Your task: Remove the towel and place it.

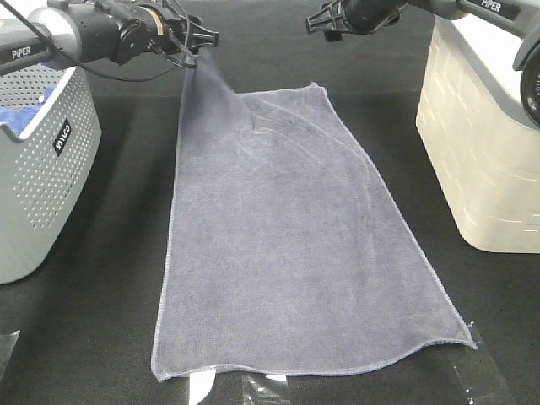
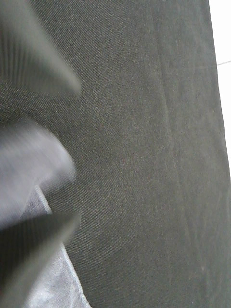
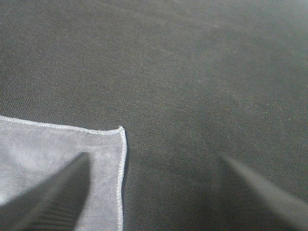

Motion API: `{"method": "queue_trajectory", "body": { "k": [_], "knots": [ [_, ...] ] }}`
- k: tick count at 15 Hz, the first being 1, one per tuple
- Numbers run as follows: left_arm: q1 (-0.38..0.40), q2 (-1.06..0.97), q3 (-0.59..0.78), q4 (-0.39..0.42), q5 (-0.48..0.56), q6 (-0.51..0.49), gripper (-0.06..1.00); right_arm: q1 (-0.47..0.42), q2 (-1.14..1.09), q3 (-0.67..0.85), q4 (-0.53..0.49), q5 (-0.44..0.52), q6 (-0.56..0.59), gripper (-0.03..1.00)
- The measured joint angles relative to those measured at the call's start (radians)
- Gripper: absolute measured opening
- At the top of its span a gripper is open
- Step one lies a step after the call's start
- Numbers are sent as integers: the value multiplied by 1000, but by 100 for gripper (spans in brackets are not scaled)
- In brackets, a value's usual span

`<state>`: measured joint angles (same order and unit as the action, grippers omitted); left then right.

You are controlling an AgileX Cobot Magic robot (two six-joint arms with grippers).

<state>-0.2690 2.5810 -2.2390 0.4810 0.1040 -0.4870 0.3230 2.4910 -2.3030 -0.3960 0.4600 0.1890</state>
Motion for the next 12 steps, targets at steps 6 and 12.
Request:
{"method": "queue_trajectory", "body": {
  "k": [6, 12],
  "knots": [
    [0, 0, 0, 1, 78, 0, 85, 0, 0, 0, 0, 9, 0, 78],
    [-12, -97, 0, -121, 448, 2, 80, 0, -94, 0, 91, 322, 0, 78]
  ]
}}
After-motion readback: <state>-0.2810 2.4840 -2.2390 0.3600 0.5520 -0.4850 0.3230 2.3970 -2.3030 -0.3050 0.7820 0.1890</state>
